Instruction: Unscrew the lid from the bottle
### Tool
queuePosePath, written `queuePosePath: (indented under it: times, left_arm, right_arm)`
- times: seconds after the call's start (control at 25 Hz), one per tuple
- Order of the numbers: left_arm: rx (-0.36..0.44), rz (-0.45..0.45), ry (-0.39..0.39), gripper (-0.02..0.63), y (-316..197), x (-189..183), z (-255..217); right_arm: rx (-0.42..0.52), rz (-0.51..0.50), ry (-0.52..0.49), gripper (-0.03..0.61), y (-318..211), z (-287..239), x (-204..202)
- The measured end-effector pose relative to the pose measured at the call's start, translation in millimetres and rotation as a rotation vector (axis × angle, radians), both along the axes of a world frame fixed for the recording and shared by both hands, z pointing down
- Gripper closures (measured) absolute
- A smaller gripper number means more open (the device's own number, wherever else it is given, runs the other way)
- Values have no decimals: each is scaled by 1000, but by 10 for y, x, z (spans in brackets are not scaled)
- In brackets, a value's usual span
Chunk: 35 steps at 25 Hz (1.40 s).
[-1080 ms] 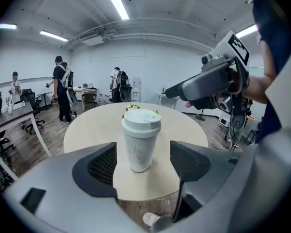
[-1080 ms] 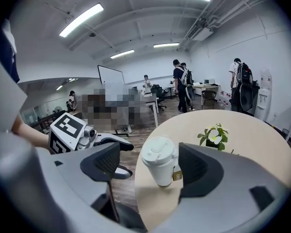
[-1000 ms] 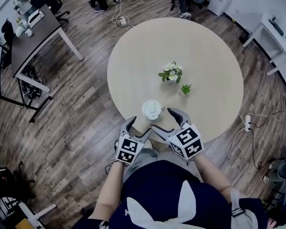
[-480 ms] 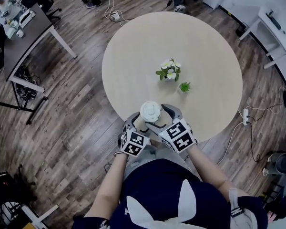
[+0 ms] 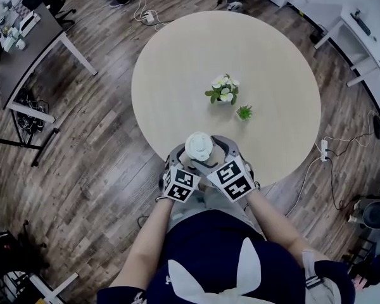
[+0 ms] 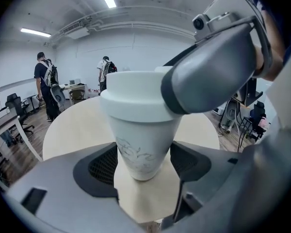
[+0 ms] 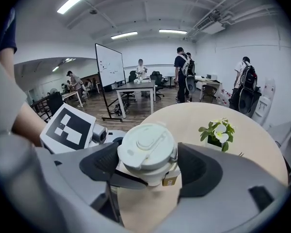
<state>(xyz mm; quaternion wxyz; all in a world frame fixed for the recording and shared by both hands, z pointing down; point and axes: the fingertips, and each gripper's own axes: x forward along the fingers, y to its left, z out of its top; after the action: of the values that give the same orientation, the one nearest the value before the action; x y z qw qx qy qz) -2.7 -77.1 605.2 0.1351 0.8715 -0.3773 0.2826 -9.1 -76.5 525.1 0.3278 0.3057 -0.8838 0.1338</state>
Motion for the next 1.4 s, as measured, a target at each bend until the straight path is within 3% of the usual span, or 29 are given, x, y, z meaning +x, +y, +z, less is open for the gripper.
queuePosePath:
  times: [0.44,0.84,1.12,1.4]
  left_arm:
    - [-48,14,-14,282,4,-9,33]
    - [-65,20,-19,282,-4,-1,34]
    - [-67,25,-16,282,7,-2,49]
    - [-65,27,-10,282,11,-4,53]
  right_arm:
    - [-9,-19,9,207,8,5,9]
    - [-15,-110,21,209,9,5,20]
    - [-21,-240,32,210,18,22,26]
    - [-45,-447,98,210,31,38,31]
